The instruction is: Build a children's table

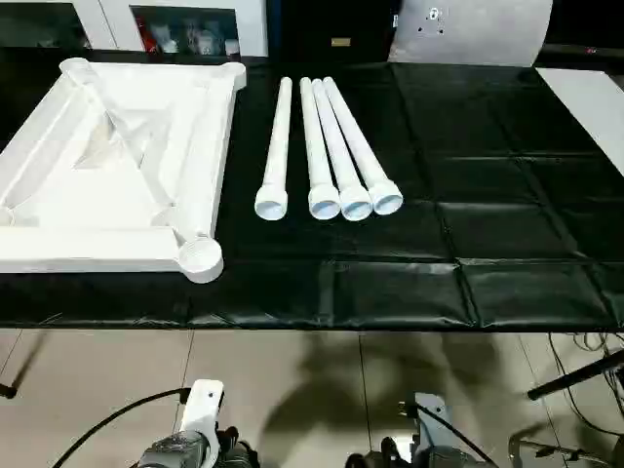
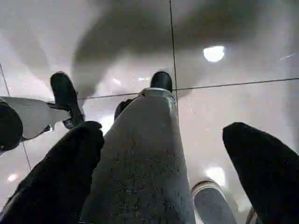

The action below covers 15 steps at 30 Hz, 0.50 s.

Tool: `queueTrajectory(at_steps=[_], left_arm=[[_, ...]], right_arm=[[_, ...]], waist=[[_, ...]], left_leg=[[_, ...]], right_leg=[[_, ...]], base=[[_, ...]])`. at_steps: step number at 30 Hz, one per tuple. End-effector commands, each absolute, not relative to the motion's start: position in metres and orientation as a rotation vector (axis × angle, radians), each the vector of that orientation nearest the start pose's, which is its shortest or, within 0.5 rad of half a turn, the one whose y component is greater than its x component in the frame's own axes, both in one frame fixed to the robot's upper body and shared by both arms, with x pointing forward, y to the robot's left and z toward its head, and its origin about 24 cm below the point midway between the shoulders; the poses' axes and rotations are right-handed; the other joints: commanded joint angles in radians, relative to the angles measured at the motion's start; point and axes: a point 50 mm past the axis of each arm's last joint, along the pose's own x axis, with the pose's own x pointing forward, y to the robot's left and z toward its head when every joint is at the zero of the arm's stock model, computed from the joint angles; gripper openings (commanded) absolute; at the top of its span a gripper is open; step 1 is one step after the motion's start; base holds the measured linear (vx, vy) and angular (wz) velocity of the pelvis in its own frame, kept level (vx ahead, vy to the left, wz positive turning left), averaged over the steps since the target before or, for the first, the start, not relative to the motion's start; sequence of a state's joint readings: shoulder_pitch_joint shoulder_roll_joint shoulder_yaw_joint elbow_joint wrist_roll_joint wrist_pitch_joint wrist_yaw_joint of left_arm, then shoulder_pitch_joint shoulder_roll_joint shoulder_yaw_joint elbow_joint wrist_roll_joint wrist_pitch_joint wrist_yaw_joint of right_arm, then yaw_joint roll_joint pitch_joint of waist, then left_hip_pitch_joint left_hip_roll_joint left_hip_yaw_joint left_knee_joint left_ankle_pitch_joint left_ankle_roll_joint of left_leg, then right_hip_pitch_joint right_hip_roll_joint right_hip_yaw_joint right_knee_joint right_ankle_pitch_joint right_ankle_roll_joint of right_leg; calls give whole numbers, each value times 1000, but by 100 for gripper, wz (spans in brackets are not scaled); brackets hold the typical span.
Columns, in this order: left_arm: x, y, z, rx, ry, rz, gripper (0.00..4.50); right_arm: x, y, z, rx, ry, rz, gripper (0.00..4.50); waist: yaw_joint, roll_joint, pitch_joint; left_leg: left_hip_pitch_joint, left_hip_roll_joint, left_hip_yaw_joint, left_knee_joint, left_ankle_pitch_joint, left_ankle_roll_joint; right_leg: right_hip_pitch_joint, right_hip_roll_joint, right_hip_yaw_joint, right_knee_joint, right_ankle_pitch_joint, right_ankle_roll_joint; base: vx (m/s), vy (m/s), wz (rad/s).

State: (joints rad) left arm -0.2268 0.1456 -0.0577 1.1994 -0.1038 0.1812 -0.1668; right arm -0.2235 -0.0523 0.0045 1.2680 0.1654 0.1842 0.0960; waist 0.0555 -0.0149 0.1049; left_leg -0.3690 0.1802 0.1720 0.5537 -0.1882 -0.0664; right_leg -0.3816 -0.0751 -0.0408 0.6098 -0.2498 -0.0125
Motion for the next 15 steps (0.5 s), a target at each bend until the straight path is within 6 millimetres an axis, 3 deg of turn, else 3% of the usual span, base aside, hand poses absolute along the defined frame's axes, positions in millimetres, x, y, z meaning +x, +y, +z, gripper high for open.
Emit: queueTrajectory(at_steps=[1,8,9,10,11,12,15], left_arm=[[157,183,-151,-9,1218,-100,300],[157,183,-151,-9,1218,-100,300],[159,152,-154,145,1232,-235,300],[159,152,-154,134,1227,-214,300],[160,151,-154,104,1215,-180,300],[161,150,-153,94,1209,-171,300],[162,155,-153,76,1190,-137,300]], right_arm=[[140,-156,-160,151,1282,6,450],[140,-156,-160,151,1282,6,450],[166,-166,-151,10,1192,84,450],[168,-167,-150,9,1184,86,450],[172,-167,-148,34,1163,72,450],[174,-167,-147,48,1154,68,450],[179,-167,-145,40,1123,73,450]], waist=[[0,3,-33],[0,3,-34],[0,3,-33],[6,-18,-70],[4,-19,-62],[8,-15,-66],[5,-19,-72]], left_leg=[[6,65,-13,-67,-168,87],[6,65,-13,-66,-163,90],[6,65,-13,-67,-165,89],[12,66,-12,-52,-103,96],[4,66,-11,-55,-103,99],[8,68,-11,-54,-102,99],[7,66,-10,-48,-68,117]], right_leg=[[31,-85,50,-79,-4,-238],[31,-84,50,-78,2,-240],[31,-84,50,-78,0,-239],[44,-90,45,-69,19,-237],[44,-94,47,-72,18,-236],[44,-96,48,-71,27,-239],[45,-91,47,-60,132,-250]], base=[[0,0,0],[0,0,0],[0,0,0],[0,0,0],[0,0,0],[0,0,0],[0,0,0]])
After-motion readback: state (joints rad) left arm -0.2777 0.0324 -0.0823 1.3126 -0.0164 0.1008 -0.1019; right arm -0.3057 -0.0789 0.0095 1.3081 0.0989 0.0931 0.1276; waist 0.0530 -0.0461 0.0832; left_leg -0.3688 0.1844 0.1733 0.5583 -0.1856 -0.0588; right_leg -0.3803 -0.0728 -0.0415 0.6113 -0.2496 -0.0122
